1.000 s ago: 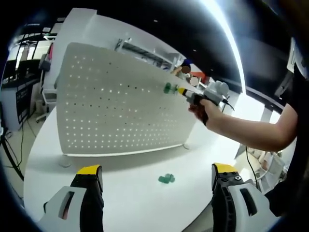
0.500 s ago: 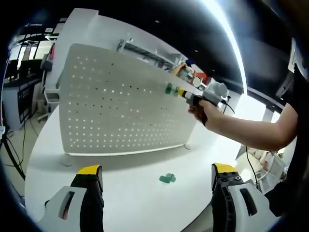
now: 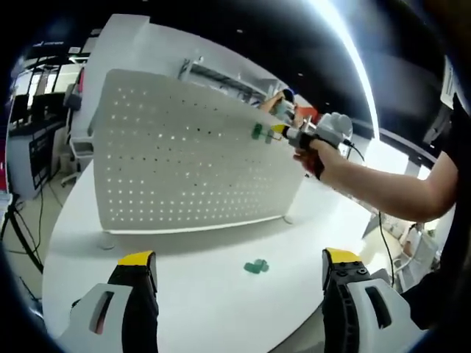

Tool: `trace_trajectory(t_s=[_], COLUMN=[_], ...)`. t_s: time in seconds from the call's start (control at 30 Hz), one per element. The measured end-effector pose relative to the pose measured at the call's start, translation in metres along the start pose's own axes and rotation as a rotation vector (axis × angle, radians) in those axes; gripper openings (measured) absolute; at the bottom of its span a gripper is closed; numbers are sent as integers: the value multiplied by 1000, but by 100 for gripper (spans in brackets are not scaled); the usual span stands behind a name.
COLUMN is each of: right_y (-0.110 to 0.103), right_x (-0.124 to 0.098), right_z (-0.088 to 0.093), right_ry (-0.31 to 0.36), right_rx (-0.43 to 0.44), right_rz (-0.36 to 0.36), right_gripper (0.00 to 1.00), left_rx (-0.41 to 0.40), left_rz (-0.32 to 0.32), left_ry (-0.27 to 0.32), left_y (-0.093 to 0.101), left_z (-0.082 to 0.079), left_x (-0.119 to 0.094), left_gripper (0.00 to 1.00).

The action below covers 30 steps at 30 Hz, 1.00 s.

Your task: Insert the hook assembly into the mounting plate slot until the hook locks in place.

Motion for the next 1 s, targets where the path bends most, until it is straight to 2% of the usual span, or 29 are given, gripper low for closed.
trace_trajectory(t_s=[0.13, 0.17, 0.2, 0.23, 0.27, 0.43, 0.53, 0.6, 1.0], right_y=[2, 5, 5, 8, 10, 18, 18, 15, 5], right_x=[-14, -19, -24, -29, -34, -60, -76, -87, -141], right_z=[7, 11, 16, 17, 17, 31, 49, 61, 122], right_ry=[-33, -49, -71, -68, -59, -114, -194, -242, -416], right_rx=[-15, 7, 65, 116, 131, 90, 79, 107, 27], right_rz=[-16, -24, -38, -45, -48, -56, -91, -133, -215], right_gripper=[18, 18, 18, 18, 19, 23, 23, 23, 24], left_rx=[25, 21, 16, 14, 13, 21, 26, 32, 13], left_rz=[-20, -20, -20, -20, -22, -26, -27, -29, -37], left_ry=[-41, -44, -47, -49, -51, -69, -87, -91, -135], left_y=[1, 1, 2, 2, 3, 8, 11, 14, 22], left_z=[11, 12, 15, 16, 17, 24, 29, 32, 51], left_x=[-2, -3, -4, -5, -6, -9, -9, -10, -21], left_gripper=[94, 94, 94, 94, 93, 93, 93, 92, 92])
Point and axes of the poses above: the point that each gripper's makers call its tool centre point, and the gripper's own axes: x roughly forward along the fingers, y roughly to its right, z roughly out of its underside, the point moved 3 cm from there along -x, roughly backward along the fingers, and after that the axes turned 12 degrees about -y, right-handed, at the moved point
